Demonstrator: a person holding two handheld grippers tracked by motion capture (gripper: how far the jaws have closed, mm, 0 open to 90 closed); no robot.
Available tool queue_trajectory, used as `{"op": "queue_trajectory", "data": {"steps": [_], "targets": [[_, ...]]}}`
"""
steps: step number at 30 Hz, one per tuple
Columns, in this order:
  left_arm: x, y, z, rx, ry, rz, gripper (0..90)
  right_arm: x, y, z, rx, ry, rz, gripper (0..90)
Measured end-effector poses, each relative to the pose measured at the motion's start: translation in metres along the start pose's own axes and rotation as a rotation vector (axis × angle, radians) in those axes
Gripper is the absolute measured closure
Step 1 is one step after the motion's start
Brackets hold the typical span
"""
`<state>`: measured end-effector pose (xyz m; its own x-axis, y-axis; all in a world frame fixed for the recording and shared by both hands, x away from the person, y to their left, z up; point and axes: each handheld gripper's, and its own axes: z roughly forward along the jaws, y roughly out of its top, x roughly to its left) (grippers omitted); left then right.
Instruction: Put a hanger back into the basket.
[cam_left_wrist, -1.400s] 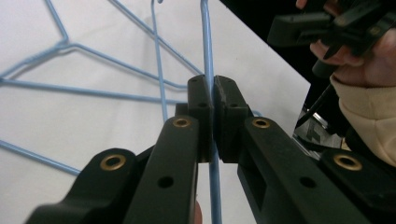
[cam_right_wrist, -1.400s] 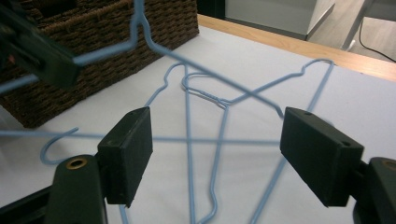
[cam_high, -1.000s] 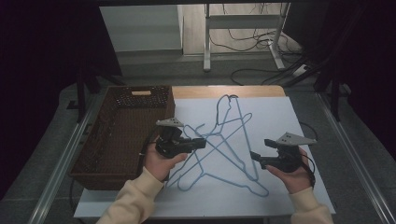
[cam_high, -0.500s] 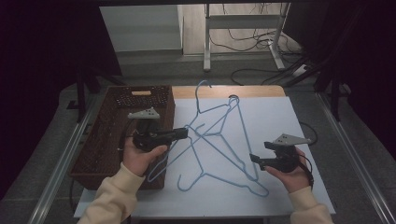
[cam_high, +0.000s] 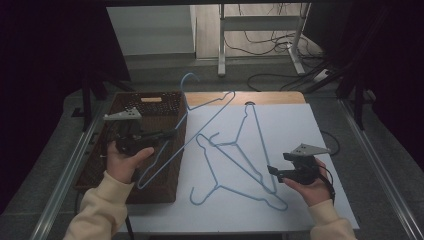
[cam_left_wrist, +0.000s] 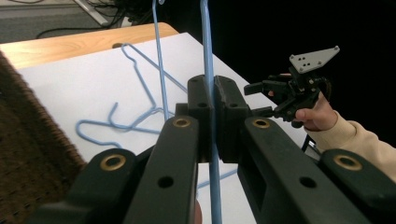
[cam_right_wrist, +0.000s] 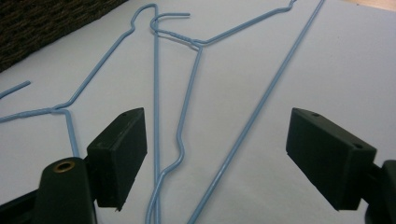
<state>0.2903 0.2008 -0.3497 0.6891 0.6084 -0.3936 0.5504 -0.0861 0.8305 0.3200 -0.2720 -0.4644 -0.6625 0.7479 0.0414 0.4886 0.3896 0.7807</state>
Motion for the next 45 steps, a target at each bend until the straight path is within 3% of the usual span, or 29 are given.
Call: {"op": "queue_trajectory", "data": {"steps": [22, 37, 45], "targets": [[0.046, -0.008, -0.042, -0.033, 0.066, -0.044, 85.9, 0.001, -0.001, 0.004, 0.029, -0.008, -0.012, 20.5], [0.086, -0.016, -0.066, -0.026, 0.125, -0.075, 85.9, 0.001, -0.002, 0.005, 0.043, -0.012, -0.014, 20.4], [0.101, -0.021, -0.07, -0.012, 0.15, -0.087, 85.9, 0.002, -0.002, 0.005, 0.045, -0.013, -0.014, 20.4]]}}
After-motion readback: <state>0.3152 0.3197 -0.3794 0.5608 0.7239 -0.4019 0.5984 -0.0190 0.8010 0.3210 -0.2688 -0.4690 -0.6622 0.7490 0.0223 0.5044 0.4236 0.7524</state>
